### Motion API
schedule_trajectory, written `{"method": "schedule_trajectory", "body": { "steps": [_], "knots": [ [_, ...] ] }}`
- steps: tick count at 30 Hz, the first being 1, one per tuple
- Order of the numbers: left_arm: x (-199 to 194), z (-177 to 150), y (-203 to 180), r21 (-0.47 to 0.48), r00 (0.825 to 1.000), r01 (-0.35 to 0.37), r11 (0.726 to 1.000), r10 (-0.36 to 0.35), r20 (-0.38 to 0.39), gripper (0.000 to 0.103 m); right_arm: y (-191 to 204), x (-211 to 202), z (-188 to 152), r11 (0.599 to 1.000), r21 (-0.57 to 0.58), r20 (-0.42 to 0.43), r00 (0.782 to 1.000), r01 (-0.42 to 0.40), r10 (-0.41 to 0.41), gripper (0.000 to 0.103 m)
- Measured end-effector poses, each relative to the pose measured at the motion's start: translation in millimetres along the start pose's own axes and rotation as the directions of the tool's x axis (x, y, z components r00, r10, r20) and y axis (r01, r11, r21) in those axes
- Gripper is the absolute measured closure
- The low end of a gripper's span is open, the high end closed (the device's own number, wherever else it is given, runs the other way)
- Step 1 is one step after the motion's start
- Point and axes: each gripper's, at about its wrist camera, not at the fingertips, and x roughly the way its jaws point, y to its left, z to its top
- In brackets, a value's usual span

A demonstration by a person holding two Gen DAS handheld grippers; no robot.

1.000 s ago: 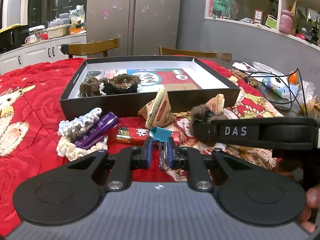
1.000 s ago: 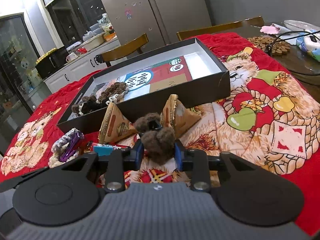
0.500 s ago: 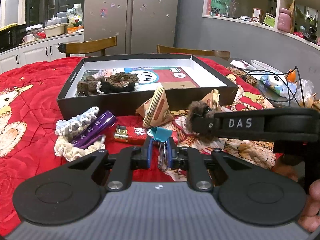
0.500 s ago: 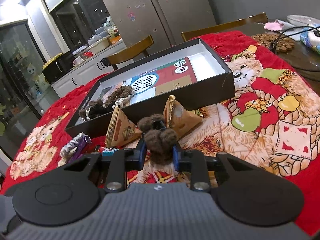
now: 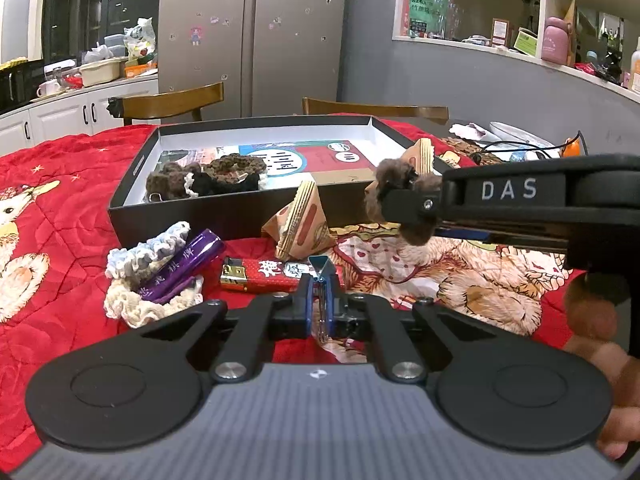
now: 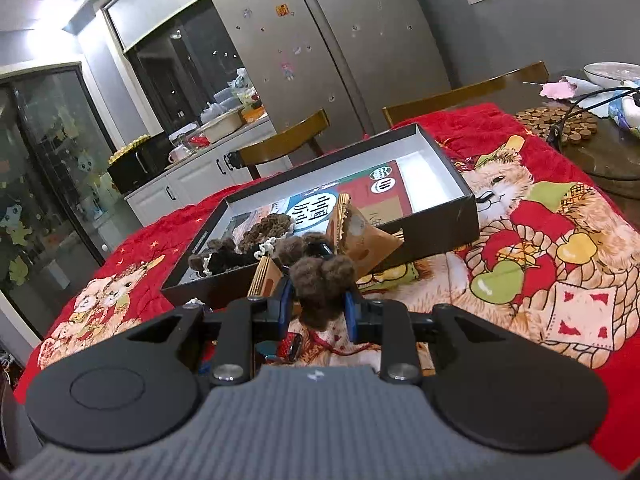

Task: Organize objects
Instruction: 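Close the left gripper on the blue binder clip while the right holds the fuzzy clip, then lift the blue clip with the left gripper while the right lifts the fuzzy clip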

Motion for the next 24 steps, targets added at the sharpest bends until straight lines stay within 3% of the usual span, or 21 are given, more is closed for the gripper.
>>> {"method": "schedule_trajectory", "body": {
  "steps": [5,8,10,13,24],
  "knots": [
    [3.8,0.6,-0.3,0.007,1.0,0.005,1.0,-0.004,-0.019,0.094,-1.8,9.1,-1.7,1.0,0.002,-0.056,0.998,0.028,-0.027,0.073],
    [17.4,3.2,4.8,-0.024,0.994,0.019,1.0,-0.022,-0.105,0.095,-4.4,14.0,-2.9,1.0,0.019,-0.094,0.995,0.021,-0.019,0.072],
    [19.2,4.8,11.0,-0.061,0.994,0.028,0.998,-0.034,-0.104,0.095,-6.7,17.0,-3.6,0.999,0.036,-0.117,0.993,0.019,-0.015,0.071],
    [17.8,4.1,8.1,-0.041,0.995,0.023,0.999,-0.027,-0.096,0.095,-10.8,20.4,-4.3,0.997,0.071,-0.141,0.99,0.011,-0.001,0.068],
    [4.4,0.9,1.6,0.001,0.999,-0.039,0.999,0.039,-0.015,0.097,-3.2,10.0,-4.7,0.999,0.048,-0.087,0.996,-0.025,0.029,0.066]
  ]
}}
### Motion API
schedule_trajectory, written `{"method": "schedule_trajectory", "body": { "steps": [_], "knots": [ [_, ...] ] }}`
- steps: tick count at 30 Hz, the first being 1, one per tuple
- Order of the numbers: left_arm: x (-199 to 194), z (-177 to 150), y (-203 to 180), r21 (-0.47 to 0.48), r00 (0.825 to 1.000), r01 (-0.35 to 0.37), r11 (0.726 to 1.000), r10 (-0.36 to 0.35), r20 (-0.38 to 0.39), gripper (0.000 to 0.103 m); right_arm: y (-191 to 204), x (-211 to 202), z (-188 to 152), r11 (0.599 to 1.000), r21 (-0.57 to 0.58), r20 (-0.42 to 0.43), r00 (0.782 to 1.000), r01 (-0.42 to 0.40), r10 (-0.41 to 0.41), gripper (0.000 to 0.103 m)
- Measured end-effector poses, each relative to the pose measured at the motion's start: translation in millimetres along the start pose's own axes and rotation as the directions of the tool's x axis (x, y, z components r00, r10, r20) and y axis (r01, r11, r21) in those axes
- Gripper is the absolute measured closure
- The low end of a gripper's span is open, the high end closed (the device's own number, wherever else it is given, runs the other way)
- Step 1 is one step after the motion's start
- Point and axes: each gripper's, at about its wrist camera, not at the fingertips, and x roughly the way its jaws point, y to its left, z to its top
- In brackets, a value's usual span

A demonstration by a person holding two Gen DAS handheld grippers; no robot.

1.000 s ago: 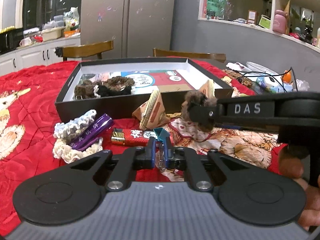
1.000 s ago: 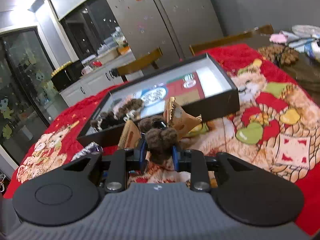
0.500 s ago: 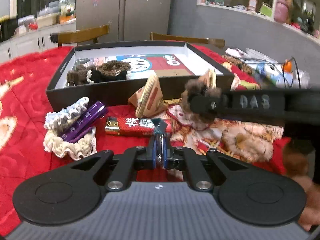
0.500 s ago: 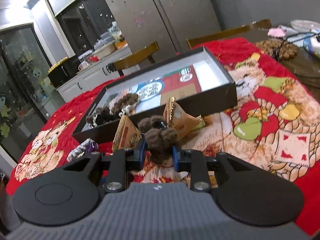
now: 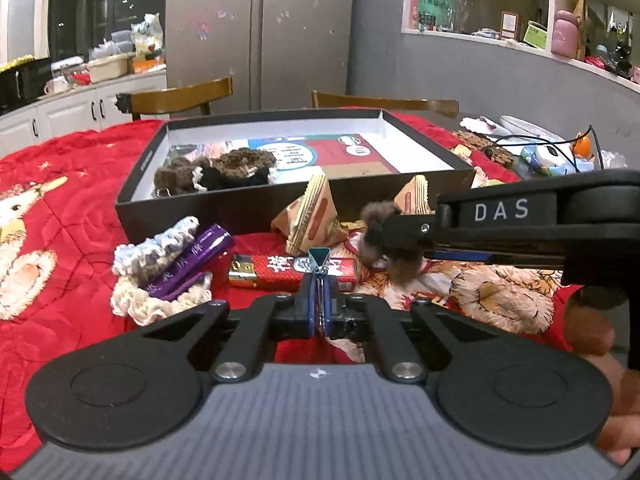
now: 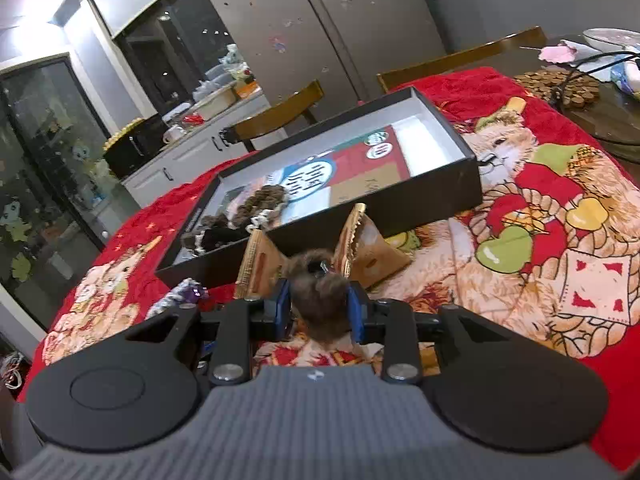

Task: Organize objects
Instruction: 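Lift the blue clip with the left gripper while the right lifts the fuzzy clip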

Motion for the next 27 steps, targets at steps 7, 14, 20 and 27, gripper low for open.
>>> {"method": "schedule_trajectory", "body": {
  "steps": [7,14,20,27],
  "knots": [
    [2.0,0.7,1.0,0.002,1.0,0.004,1.0,-0.004,-0.017,0.097,4.2,8.3,-0.9,0.999,-0.037,-0.037,0.999,0.009,-0.011,0.066],
    [3.1,0.1,1.2,0.001,0.999,-0.025,1.0,0.025,-0.032,0.097,5.9,13.9,-2.4,0.997,-0.064,-0.107,0.993,0.053,-0.06,0.067],
    [-3.2,-3.9,-0.4,0.014,0.998,-0.049,0.999,0.05,-0.036,0.097,8.3,8.0,-3.8,0.997,-0.059,-0.118,0.992,0.048,-0.055,0.069],
    [1.4,-2.4,2.1,0.005,0.997,-0.035,0.999,0.035,-0.062,0.097,3.9,14.5,-4.1,0.998,-0.047,-0.101,0.994,0.028,-0.033,0.073]
  ]
}}
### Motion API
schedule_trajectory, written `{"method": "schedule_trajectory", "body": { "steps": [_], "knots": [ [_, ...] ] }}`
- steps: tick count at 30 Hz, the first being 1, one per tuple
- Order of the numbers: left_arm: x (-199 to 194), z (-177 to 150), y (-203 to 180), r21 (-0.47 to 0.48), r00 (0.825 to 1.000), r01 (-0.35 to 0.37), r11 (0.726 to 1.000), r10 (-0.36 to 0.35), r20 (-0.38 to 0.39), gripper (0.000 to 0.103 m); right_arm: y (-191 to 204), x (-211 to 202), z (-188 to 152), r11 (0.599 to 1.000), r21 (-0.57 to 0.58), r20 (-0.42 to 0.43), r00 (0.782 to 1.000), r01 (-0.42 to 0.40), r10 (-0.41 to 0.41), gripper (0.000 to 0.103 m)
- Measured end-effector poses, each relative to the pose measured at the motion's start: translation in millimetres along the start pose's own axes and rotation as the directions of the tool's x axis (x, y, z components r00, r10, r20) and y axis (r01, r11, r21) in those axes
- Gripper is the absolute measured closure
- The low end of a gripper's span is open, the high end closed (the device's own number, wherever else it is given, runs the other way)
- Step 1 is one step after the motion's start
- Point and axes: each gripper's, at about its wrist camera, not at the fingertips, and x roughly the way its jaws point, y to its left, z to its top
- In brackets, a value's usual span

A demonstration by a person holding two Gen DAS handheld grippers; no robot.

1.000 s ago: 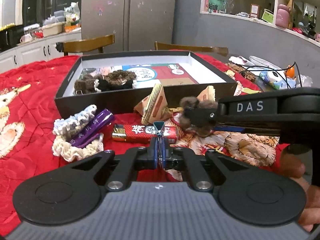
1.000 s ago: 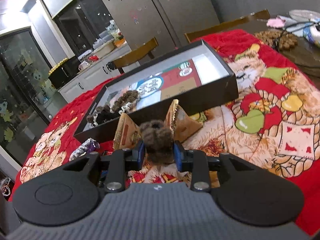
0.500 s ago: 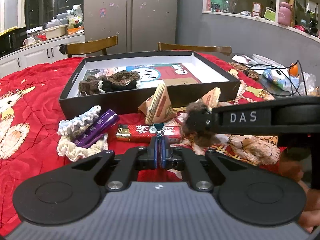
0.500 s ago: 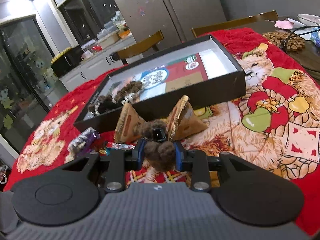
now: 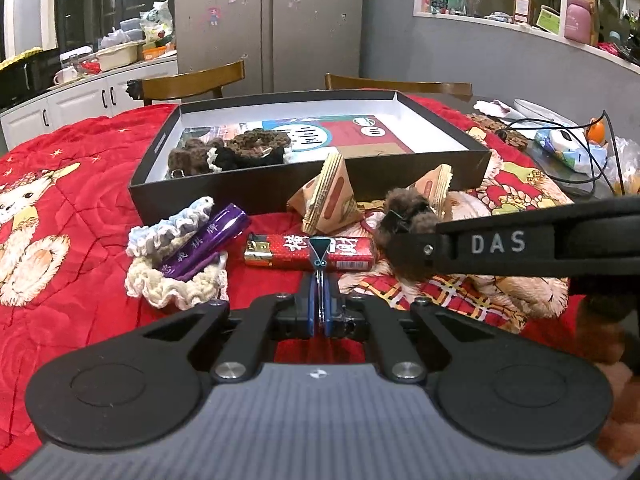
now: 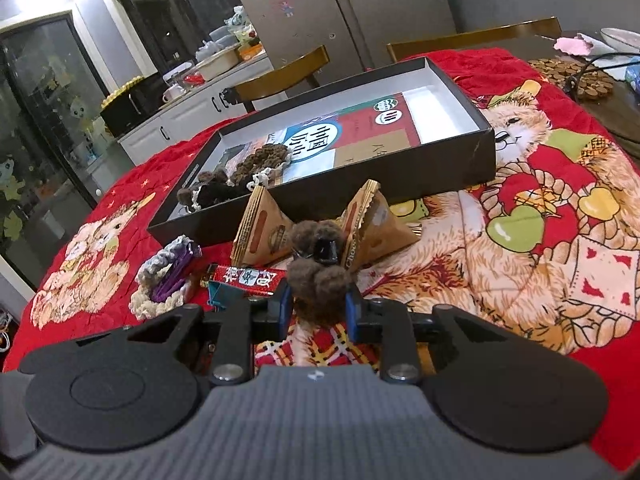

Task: Organize objects
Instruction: 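Lift the blue clip with the left gripper while the right lifts the fuzzy clip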

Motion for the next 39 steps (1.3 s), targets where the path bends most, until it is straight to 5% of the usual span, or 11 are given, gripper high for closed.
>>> {"method": "schedule_trajectory", "body": {
  "steps": [6,10,18,23,28,39],
  "knots": [
    [6.3,2.5,0.5,0.001,1.0,0.016,1.0,-0.016,-0.018,0.097,-4.3,6.9,0.9,0.999,0.038,0.021,1.0,-0.014,0.013,0.066],
    [6.4,2.3,-0.4,0.003,1.0,0.014,1.0,-0.014,-0.016,0.097,5.4,6.6,-2.7,0.999,-0.034,0.04,0.999,0.026,-0.024,0.076],
    [-7.8,-1.9,-6.2,0.038,0.998,-0.01,0.999,0.008,0.068,0.097,15.7,-5.0,-6.1,0.996,-0.089,0.06,0.998,0.017,-0.012,0.076],
    [-1.9,1.1,-2.3,0.017,0.999,-0.012,1.0,0.012,0.03,0.097,16.6,-5.9,-6.0,0.997,-0.081,0.026,1.0,-0.001,0.003,0.07],
    [-4.2,-0.2,-3.7,0.021,0.999,-0.018,1.0,0.017,0.048,0.097,13.3,-6.6,-5.2,0.998,-0.054,0.011,1.0,-0.011,0.012,0.075],
    [-6.3,-0.8,-1.8,0.017,0.998,-0.006,1.0,0.005,0.057,0.097,29.2,-39.1,-9.4,0.983,-0.179,0.208,0.975,-0.039,0.077,0.078]
  ]
}}
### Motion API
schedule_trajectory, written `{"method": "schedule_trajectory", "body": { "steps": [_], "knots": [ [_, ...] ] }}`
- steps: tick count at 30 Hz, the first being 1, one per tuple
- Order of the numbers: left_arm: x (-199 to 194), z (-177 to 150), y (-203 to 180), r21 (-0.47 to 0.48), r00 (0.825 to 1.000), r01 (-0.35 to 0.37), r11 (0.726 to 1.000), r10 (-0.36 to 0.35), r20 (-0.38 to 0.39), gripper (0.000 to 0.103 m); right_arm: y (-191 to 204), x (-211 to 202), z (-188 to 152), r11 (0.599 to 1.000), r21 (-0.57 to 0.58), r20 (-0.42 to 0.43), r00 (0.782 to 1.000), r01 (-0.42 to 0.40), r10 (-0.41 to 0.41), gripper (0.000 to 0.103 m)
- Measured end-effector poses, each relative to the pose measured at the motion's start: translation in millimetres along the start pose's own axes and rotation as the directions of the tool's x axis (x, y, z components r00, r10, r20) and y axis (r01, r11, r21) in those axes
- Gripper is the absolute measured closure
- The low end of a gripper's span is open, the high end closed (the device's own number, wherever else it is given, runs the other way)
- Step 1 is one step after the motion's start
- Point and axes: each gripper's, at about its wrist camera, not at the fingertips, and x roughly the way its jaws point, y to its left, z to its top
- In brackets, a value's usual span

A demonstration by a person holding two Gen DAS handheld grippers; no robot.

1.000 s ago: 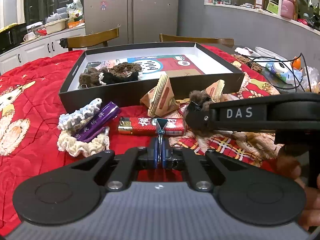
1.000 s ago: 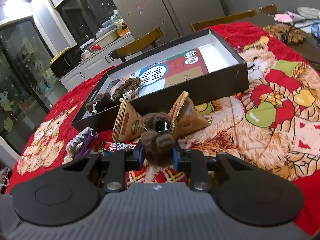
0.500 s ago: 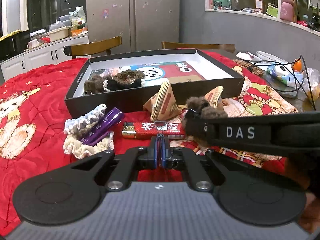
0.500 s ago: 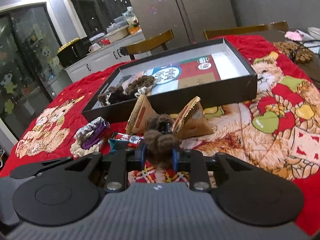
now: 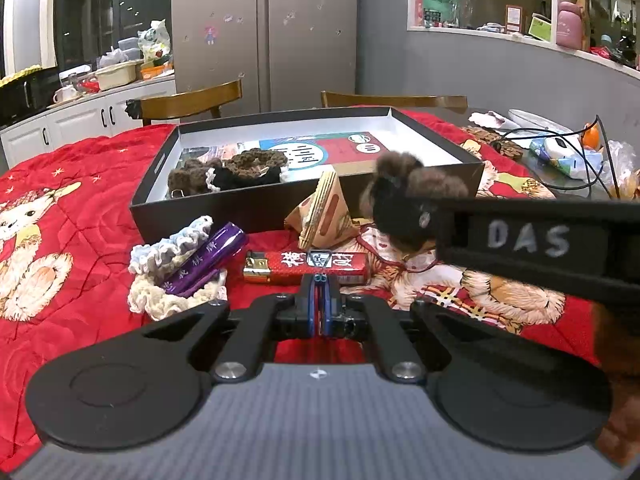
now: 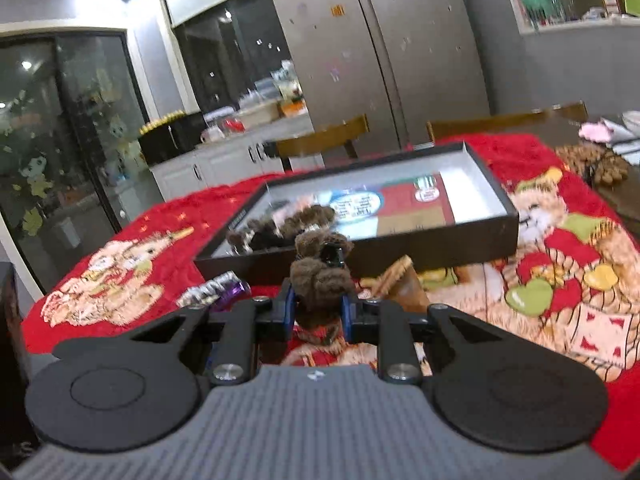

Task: Organize objects
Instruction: 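Lift the blue clip with the left gripper while the right lifts the fuzzy clip, then carry both held clips over the open black box with both grippers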

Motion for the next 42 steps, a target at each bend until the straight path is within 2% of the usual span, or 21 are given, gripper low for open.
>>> {"method": "schedule_trajectory", "body": {
  "steps": [9,20,30,35,38,42],
  "knots": [
    [-3.0,0.6,-1.3,0.004,1.0,-0.005,1.0,0.005,0.021,0.097,-10.7,4.2,3.4,0.998,0.055,0.021,1.0,0.005,-0.006,0.078],
    [-4.5,3.2,1.6,-0.014,0.999,0.016,1.0,-0.016,0.033,0.097,-8.4,-2.2,8.0,0.998,0.001,0.133,0.989,0.061,-0.061,0.078],
    [-23.0,12.9,5.7,-0.024,0.991,0.012,1.0,-0.008,0.135,0.097,-15.2,-3.9,32.9,0.994,0.064,0.125,0.987,0.092,-0.1,0.078],
    [-26.6,33.1,18.6,-0.05,0.986,0.004,0.999,0.004,0.168,0.097,-7.2,-4.1,60.3,0.995,0.066,0.122,0.989,0.075,-0.083,0.078],
    [-31.3,56.0,33.0,-0.076,0.975,-0.021,0.997,0.037,0.218,0.097,-2.4,0.0,82.3,0.996,0.071,0.124,0.99,0.052,-0.06,0.078],
    [-30.5,97.8,63.4,-0.128,0.972,0.029,0.991,0.002,0.236,0.097,4.6,17.2,115.0,0.996,0.089,0.11,0.993,0.024,-0.033,0.078]
  ]
}}
